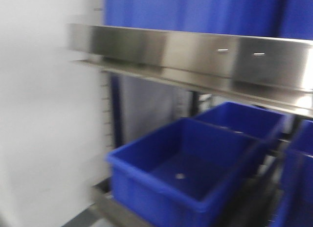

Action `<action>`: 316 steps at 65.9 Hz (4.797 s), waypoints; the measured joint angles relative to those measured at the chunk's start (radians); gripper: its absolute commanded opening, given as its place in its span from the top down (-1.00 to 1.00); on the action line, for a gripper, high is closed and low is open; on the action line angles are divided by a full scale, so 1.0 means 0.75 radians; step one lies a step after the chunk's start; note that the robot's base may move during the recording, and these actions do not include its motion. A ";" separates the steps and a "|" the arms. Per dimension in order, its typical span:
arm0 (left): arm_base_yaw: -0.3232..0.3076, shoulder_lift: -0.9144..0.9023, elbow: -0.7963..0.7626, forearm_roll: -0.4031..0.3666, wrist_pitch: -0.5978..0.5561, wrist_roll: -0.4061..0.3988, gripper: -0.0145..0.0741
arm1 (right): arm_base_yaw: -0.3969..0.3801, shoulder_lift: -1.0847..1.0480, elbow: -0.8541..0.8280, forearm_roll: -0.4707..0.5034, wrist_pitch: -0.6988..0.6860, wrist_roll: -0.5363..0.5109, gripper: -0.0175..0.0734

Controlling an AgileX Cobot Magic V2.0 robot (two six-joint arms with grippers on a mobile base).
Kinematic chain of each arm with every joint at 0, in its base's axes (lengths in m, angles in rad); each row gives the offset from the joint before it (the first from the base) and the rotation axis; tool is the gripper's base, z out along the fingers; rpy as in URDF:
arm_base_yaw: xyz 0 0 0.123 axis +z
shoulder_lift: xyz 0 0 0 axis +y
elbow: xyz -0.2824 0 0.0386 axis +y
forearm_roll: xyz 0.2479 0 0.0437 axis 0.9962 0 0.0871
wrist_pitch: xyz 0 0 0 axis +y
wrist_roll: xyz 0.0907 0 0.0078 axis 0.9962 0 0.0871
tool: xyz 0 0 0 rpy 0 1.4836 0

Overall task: Stack silver trays without gaps
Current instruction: 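Carry the tray in both grippers while the base drives to another shelf, then position the held tray above the silver trays on the shelf, then lower the tray with both grippers onto the stacked silver trays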

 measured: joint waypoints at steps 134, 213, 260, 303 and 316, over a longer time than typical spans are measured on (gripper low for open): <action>0.000 0.000 0.000 0.021 -0.008 0.000 0.71 | 0.000 0.000 0.000 0.000 0.000 0.000 0.76; 0.176 0.696 -0.596 -0.143 0.560 0.136 0.71 | -0.147 0.620 -0.595 0.006 0.567 0.080 0.76; 0.295 0.876 -0.604 -0.207 0.583 0.288 0.71 | -0.150 0.912 -0.768 0.040 0.702 0.084 0.76; 0.295 0.934 -0.615 -0.163 0.542 0.308 0.68 | -0.157 0.967 -0.769 0.028 0.669 0.087 0.76; 0.295 0.946 -0.615 -0.129 0.539 0.338 0.14 | -0.157 0.967 -0.776 0.024 0.645 0.087 0.76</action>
